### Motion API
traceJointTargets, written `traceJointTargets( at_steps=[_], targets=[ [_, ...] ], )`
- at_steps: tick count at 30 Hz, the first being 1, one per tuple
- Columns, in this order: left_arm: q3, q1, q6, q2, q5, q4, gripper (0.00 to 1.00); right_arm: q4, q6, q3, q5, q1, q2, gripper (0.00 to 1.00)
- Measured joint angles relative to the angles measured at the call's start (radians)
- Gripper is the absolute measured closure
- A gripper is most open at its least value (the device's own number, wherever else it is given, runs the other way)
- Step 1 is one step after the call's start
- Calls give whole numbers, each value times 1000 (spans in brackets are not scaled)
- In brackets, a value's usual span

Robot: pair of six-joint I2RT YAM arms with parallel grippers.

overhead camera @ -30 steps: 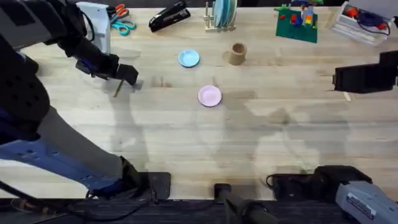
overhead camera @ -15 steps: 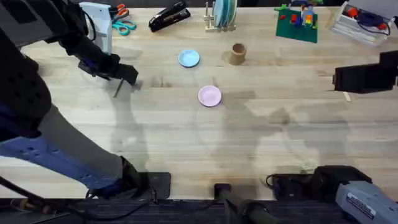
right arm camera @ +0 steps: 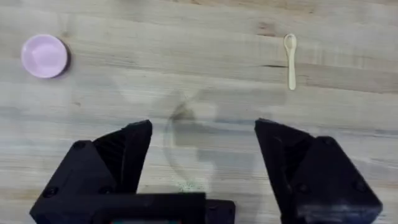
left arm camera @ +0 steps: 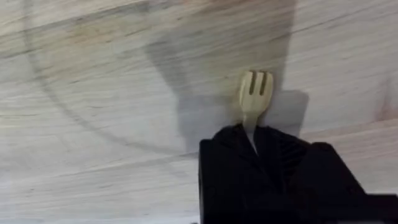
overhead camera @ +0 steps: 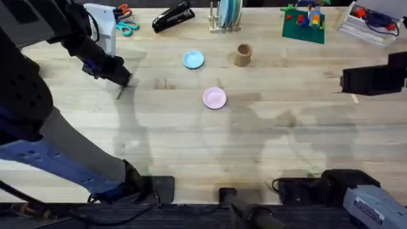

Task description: Pick up a utensil and set it on the pink plate, then put the other utensil in the container.

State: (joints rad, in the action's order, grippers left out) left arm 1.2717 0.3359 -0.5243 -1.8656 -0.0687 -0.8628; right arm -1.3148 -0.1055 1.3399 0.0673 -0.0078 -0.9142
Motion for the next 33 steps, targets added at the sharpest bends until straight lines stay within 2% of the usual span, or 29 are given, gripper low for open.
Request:
traceJointTargets(
  at_steps=[2,8,13,22,29,33],
  targets=[
    [1,0,0,0,2,-2,948,0,0,0,0,0,0,7],
    [2,-1,5,0,3,-1,952,0,0,0,0,0,0,7],
    [13,-1,58,-4,1,-17,958,0,0,0,0,0,0,7],
    [180,-14,109,-54,-45,-224,959,0,0,0,0,0,0,7],
    [349,-71,127,-54,-93,-389,959,0,0,0,0,0,0,7],
    [399,-131,139,-49,-100,-438,959,0,0,0,0,0,0,7]
  ],
)
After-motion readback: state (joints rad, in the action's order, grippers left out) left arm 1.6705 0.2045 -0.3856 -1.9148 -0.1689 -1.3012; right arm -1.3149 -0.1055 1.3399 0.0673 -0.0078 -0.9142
